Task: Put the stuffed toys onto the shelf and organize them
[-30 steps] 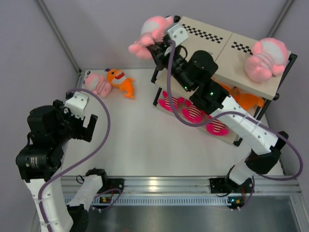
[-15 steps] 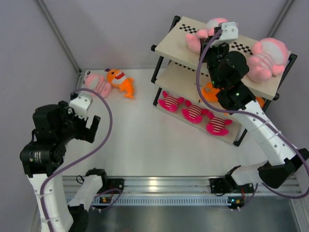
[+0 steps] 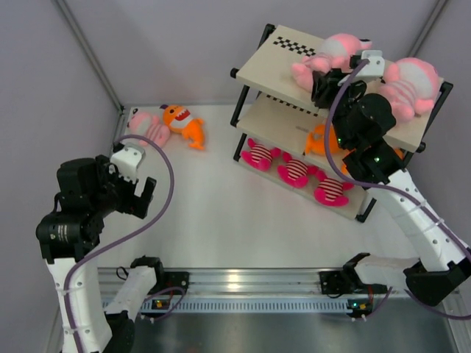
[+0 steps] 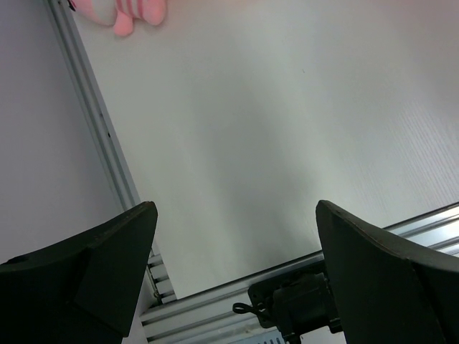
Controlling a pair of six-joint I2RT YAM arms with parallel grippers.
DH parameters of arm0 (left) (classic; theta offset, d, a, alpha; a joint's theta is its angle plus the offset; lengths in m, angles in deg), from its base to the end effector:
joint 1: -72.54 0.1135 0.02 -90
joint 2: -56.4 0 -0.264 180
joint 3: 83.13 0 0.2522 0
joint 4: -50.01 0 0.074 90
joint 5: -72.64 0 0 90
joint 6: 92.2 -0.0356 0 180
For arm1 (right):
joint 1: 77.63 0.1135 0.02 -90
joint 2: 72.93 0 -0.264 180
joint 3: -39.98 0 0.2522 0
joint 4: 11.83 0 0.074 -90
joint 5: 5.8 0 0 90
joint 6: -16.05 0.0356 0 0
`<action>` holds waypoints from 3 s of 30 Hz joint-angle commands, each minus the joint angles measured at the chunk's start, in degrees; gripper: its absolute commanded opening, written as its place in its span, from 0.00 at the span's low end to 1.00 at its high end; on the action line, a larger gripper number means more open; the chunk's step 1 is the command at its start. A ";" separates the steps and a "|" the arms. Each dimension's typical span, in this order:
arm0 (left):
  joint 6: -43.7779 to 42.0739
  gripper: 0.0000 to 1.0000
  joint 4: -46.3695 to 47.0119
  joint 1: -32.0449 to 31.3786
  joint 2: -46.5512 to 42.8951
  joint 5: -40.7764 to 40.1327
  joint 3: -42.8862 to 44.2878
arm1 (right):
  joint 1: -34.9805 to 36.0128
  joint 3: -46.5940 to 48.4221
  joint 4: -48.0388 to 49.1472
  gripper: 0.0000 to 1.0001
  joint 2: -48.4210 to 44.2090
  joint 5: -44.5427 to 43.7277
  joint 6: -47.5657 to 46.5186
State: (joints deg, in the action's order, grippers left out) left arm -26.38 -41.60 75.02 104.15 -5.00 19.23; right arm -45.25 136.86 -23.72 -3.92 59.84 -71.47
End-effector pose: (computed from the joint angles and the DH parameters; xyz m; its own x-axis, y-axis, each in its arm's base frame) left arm 0.0757 -0.0043 0.4491 -0.4959 0.3790 -0.7813 0.3635 0.9077 0.2096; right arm 0.2196 0.1219 0.5072 0.2257 0.1898 -0.9555 -0.1629 0.9744 0.1550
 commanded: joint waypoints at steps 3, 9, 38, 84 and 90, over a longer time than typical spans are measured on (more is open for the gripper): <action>-0.34 0.98 -2.84 -0.20 -0.72 2.05 -1.76 | -0.83 1.26 -6.07 0.46 -3.18 4.05 3.40; -0.16 0.98 -2.84 -0.28 -1.25 2.49 -3.08 | -0.83 2.92 -9.07 0.78 -5.82 4.76 4.55; 0.37 0.96 10.14 -0.28 2.87 -2.07 -24.43 | -0.13 16.73 -28.59 0.87 -5.56 12.58 -13.73; 9.24 0.78 53.15 4.29 71.25 -6.82 6.23 | 9.63 12.43 -18.92 0.88 -1.34 -3.59 -26.04; 11.62 0.72 52.88 3.50 80.74 -13.83 16.34 | 9.72 10.58 -18.65 0.89 -1.60 -3.59 -25.51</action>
State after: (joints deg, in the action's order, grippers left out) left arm -15.54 9.77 77.86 182.44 -14.22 31.27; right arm -36.27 147.46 -45.18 -3.99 57.26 -96.91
